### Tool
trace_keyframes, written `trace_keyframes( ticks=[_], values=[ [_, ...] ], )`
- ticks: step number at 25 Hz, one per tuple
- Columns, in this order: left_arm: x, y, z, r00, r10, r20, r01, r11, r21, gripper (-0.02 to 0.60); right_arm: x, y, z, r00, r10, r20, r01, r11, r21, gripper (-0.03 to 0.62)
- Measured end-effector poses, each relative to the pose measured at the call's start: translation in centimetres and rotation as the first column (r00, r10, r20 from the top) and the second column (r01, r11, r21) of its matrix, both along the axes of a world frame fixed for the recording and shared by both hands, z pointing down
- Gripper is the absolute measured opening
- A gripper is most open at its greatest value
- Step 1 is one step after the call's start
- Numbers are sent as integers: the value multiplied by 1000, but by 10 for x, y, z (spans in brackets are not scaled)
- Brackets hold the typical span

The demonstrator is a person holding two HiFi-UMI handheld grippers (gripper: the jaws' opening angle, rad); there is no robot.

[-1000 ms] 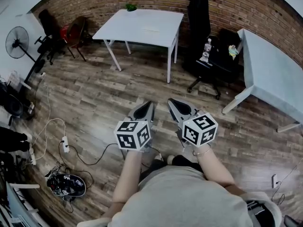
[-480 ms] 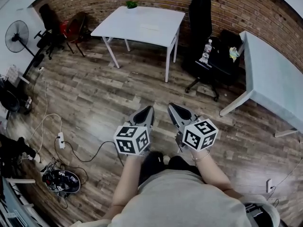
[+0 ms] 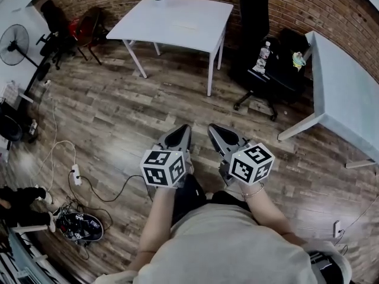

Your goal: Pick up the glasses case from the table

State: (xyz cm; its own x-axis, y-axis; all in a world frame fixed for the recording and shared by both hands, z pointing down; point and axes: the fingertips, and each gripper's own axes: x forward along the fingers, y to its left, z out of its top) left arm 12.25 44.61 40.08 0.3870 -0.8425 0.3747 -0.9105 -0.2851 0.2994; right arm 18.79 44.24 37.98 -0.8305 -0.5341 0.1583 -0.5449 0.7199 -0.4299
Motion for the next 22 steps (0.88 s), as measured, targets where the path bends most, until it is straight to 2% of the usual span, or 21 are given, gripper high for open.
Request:
trace_keyframes(
  ticks=[5, 11, 15, 18, 22],
  values=[
    [-34, -74, 0, 1000, 16, -26, -16, 1000, 20, 12, -47, -78, 4, 1000, 20, 16, -20, 1000, 10, -2],
    [-95, -177, -15, 998, 65, -15, -65, 997, 28, 12, -121, -174, -7, 997, 8, -76, -1, 996, 85, -2],
    [-139, -237, -15, 997, 71, -41, -71, 997, 20, 12, -158, -240, -20, 996, 36, -86, -25, 992, 120, -2],
    [-164, -272, -8, 994, 80, -76, -81, 997, 1, 12, -181, -274, -20, 996, 55, -73, -47, 993, 105, -2],
    [-180, -303, -5, 987, 110, -113, -112, 994, -10, 12, -189, -306, -14, 995, 78, -68, -74, 995, 60, -2]
  ],
)
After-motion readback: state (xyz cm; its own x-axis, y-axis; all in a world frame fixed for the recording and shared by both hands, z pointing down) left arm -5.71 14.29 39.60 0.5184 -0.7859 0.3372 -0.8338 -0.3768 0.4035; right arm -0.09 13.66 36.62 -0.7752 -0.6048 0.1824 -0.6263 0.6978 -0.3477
